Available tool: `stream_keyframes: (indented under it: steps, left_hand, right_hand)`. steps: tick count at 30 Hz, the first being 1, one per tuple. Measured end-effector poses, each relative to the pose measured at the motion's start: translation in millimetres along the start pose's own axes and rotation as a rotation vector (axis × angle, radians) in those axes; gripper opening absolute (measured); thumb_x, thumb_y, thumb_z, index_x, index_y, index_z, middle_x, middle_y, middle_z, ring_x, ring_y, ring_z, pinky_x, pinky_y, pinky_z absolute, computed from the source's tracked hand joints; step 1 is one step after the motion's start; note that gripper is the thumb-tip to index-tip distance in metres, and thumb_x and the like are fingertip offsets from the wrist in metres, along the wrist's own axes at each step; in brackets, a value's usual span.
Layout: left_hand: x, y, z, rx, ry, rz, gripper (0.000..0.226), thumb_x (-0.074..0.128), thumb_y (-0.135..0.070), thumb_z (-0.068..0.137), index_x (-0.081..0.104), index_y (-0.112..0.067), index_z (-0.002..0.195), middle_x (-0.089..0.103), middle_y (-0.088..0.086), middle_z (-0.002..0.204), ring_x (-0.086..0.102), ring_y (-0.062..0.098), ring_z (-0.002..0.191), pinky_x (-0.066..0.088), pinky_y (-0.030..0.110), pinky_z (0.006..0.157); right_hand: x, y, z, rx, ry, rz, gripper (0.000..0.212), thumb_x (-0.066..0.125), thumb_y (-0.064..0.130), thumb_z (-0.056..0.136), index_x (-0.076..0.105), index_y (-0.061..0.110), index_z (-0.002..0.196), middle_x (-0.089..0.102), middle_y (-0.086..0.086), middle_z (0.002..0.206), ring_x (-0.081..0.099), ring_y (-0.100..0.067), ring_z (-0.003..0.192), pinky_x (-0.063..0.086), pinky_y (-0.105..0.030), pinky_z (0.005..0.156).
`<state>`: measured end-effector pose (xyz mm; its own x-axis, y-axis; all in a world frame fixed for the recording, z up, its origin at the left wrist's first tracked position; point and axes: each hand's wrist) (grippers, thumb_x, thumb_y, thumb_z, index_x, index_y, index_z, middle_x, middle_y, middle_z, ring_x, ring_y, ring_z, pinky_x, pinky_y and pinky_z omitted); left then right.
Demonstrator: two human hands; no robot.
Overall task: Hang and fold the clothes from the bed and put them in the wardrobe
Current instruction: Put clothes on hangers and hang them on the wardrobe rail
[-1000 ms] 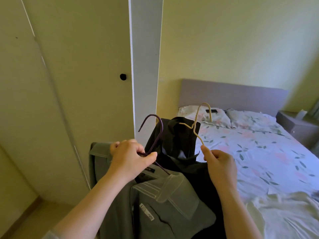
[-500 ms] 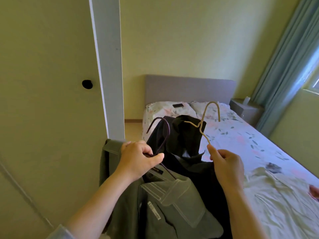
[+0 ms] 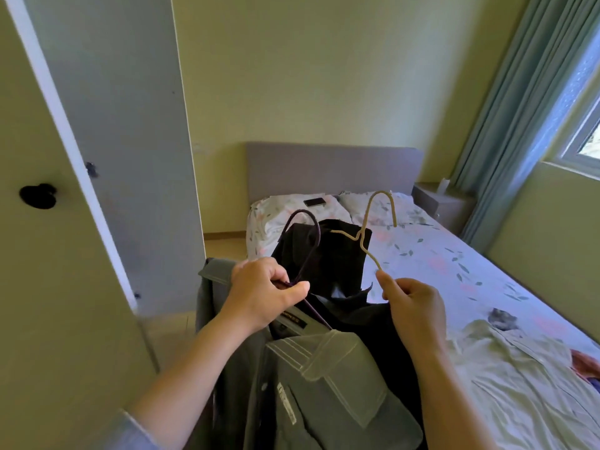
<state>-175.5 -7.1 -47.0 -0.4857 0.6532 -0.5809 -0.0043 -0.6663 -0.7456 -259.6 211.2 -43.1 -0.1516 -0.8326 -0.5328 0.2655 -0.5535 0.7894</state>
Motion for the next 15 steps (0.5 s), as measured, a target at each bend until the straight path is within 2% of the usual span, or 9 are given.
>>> stream_keyframes:
  steps: [2,5,9,13,15]
  left_hand:
    - [3,3,17,0.040,-0.020,0.048,0.041,0.067,-0.054,0.070,0.054,-0.020,0.051,0.050,-0.010,0.059,0.053,0.011,0.074,0.046,0.050,0.088]
    - [7,10,36,0.036,-0.045,0.176,0.046,0.068,-0.055,0.074,0.059,-0.013,0.057,0.052,-0.012,0.069,0.051,0.011,0.076,0.044,0.046,0.087]
    - [5,26,61,-0.016,-0.067,0.250,0.042,0.069,-0.049,0.078,0.060,-0.014,0.058,0.052,-0.012,0.079,0.048,0.013,0.083,0.044,0.041,0.087]
    - [0,45,81,-0.051,-0.090,0.217,0.042,0.069,-0.047,0.078,0.061,-0.010,0.060,0.053,-0.005,0.083,0.047,0.011,0.084,0.044,0.034,0.082]
    - [-2,55,93,-0.071,-0.103,0.160,0.042,0.070,-0.046,0.076,0.058,-0.011,0.058,0.050,-0.006,0.082,0.046,0.008,0.082,0.043,0.029,0.076]
  right_hand:
    - [8,-1,19,-0.008,0.004,0.024,0.057,0.061,0.043,0.091,0.060,-0.008,0.066,0.043,-0.016,0.053,0.037,-0.021,0.052,0.029,-0.030,0.055]
    - [24,-4,41,-0.025,0.020,0.048,0.057,0.061,0.043,0.091,0.057,-0.007,0.064,0.043,-0.020,0.055,0.036,-0.020,0.052,0.027,-0.030,0.054]
    - [53,0,69,-0.031,0.056,0.059,0.058,0.061,0.045,0.090,0.052,-0.004,0.060,0.030,-0.001,0.047,0.029,-0.017,0.049,0.025,-0.029,0.053]
    - [87,6,96,-0.046,0.105,0.051,0.057,0.059,0.046,0.091,0.058,-0.006,0.067,0.036,-0.008,0.052,0.032,-0.017,0.051,0.026,-0.029,0.055]
    - [107,12,109,-0.058,0.126,0.073,0.057,0.059,0.045,0.091,0.060,-0.007,0.069,0.043,-0.019,0.055,0.034,-0.018,0.051,0.027,-0.029,0.055]
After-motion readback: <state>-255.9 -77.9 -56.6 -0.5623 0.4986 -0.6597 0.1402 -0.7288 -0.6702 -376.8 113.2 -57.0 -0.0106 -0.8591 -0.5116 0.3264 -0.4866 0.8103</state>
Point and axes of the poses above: each hand's wrist, its own z-axis towards the middle knuckle, its own x-axis out of the palm, y = z × x
